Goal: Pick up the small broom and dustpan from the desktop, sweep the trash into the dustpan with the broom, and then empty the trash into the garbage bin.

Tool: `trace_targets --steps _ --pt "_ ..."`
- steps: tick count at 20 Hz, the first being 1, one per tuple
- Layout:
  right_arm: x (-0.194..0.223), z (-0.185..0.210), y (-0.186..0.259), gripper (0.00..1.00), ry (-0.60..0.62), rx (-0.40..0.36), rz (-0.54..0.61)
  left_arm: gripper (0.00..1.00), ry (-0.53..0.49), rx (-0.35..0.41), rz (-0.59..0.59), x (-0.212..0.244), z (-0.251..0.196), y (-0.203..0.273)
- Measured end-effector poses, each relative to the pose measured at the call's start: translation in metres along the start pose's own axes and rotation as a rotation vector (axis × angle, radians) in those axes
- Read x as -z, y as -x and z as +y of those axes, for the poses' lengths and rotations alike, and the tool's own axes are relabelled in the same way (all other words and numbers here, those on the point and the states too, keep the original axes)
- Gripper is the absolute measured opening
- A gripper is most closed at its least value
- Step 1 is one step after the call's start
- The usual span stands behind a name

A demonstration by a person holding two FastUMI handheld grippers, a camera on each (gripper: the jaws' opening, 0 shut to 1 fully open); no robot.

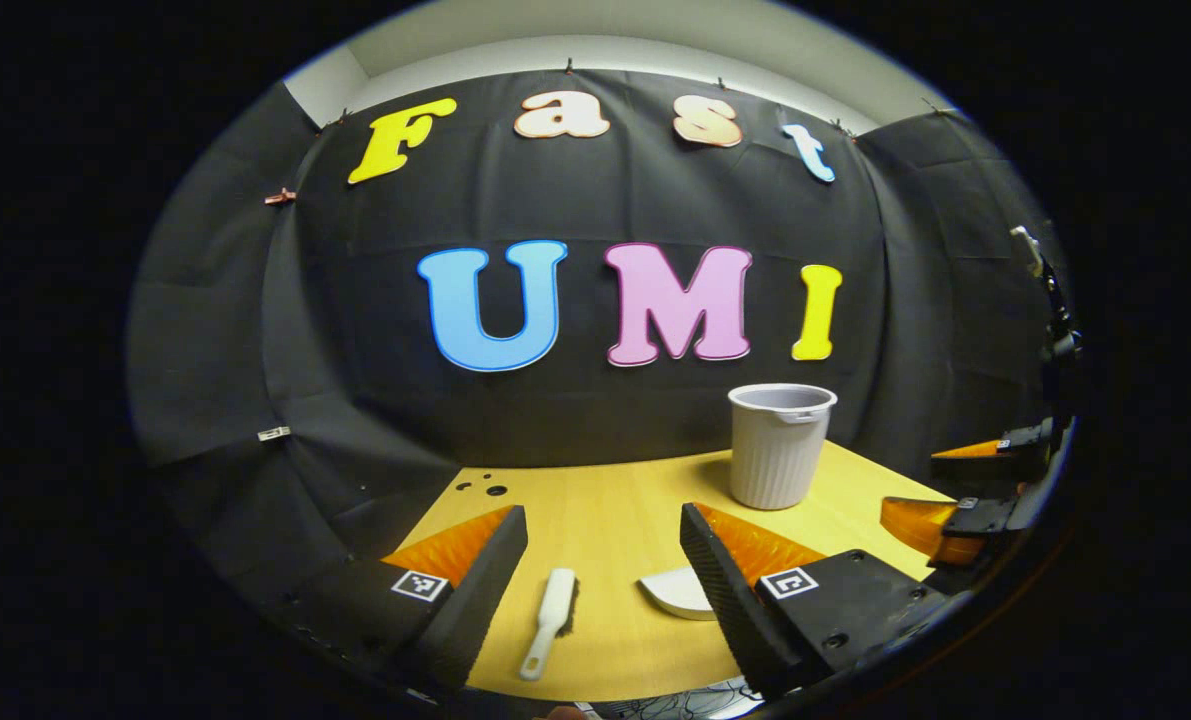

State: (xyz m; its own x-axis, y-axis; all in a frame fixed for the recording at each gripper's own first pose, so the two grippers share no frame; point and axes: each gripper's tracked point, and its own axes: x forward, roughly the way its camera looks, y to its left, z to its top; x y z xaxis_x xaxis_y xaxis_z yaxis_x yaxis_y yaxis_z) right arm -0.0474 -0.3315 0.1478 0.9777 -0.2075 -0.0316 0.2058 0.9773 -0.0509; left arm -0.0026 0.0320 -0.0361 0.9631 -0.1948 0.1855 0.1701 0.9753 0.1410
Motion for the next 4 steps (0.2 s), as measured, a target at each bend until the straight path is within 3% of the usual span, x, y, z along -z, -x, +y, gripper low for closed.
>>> trace_targets --steps 4 --pt "-0.012 0.008 0.007 0.98 -0.098 -0.027 -0.033 0.98 0.051 0.038 0.057 0.022 -0.018 0.009"
